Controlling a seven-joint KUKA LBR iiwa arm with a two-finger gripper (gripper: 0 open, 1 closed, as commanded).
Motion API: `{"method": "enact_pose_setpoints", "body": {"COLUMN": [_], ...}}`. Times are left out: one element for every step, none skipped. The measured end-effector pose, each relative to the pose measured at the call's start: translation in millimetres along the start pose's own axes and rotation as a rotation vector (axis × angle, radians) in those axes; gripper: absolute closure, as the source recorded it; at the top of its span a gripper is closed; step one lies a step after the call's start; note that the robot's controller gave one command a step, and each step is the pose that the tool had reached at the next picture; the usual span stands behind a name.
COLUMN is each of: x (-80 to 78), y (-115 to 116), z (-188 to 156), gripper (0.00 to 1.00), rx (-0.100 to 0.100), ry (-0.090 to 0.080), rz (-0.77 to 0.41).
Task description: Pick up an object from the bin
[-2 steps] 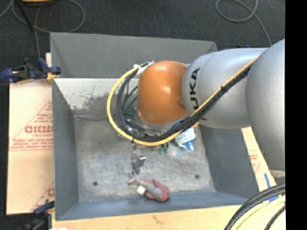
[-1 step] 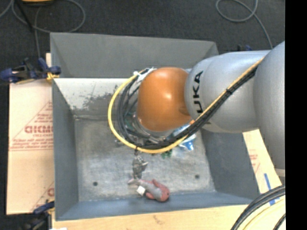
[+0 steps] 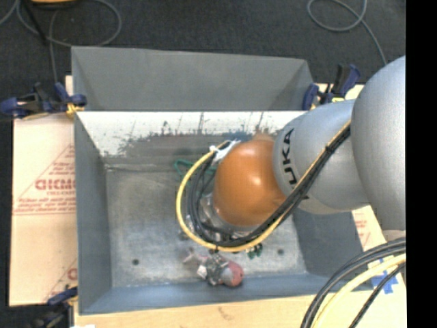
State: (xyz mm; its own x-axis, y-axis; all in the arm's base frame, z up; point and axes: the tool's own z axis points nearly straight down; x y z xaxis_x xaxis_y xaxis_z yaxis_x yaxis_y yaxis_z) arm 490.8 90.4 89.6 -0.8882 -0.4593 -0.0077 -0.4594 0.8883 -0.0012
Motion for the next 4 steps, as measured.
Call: {"method": "enact_pose_setpoints", "body": {"x": [-18.4,-18.4,-18.4,-6.1], "y": [13.6,13.7,13.7,-14.1], "z": [16.5,16.5,16.6,-11.9], "gripper": [1.0,0.0,0.0,0.0], "rx": [0.0,0.0,0.0,-0.004], "ry": [0.002,0.003,0.003,0.007], "rz": [-0.287,-0.286,-0.285,-0.354]}}
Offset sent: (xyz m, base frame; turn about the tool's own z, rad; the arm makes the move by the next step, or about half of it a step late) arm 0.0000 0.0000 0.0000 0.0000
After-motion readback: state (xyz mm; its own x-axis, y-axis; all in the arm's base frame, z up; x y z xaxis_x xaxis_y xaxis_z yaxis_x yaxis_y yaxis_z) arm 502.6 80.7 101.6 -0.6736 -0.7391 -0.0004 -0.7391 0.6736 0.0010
